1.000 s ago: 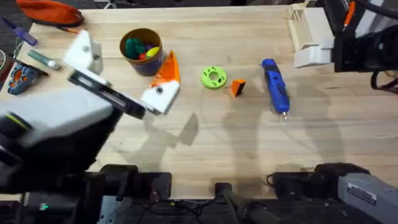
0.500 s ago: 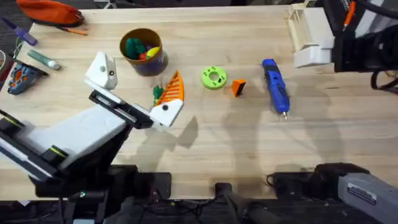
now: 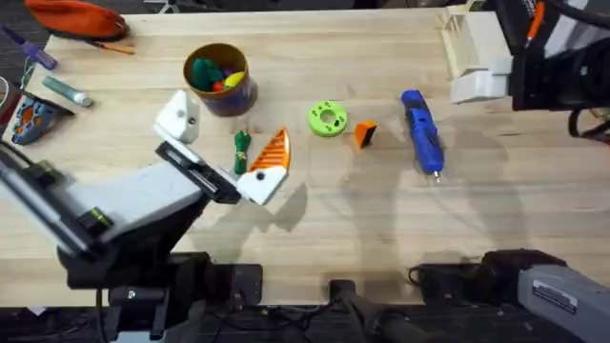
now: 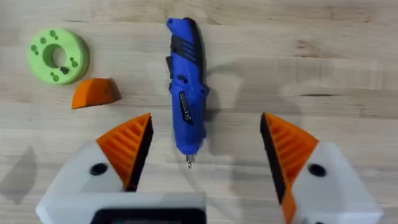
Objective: Pick up the gripper from the table and insert it into the empty holder that is missing its gripper. Then pick up a screw, insert it into the mounting hole, and use the screwdriver to tighten it. Finally, clean up the table by picking up the vegetable and placing it into the bucket.
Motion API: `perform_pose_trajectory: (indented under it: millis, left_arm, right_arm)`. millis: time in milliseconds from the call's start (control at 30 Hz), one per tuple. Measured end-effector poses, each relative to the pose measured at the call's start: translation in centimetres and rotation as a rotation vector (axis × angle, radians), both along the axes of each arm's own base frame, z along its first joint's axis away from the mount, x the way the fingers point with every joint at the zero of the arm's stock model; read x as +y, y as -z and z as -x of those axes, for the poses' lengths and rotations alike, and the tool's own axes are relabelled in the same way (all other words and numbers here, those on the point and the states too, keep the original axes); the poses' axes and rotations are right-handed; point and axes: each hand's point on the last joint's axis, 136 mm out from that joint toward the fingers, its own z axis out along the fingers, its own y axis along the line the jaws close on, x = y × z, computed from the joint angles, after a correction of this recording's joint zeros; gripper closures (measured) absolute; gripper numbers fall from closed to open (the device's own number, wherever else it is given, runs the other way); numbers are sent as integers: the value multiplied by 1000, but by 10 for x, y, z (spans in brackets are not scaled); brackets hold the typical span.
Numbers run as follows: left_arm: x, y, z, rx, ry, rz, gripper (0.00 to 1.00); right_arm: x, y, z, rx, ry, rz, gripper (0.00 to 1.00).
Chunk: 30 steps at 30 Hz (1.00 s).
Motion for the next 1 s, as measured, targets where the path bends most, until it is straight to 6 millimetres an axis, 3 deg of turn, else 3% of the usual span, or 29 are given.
perform_pose_trajectory:
  millis: [533, 1000]
  left_arm:
    - [-37, 72, 34, 292, 318, -90, 15]
    - [-47, 73, 50, 110, 410, -248, 15]
  right_arm:
    - [0, 0, 0, 0, 0, 0, 9]
    - [0, 0, 0, 0, 0, 0, 8]
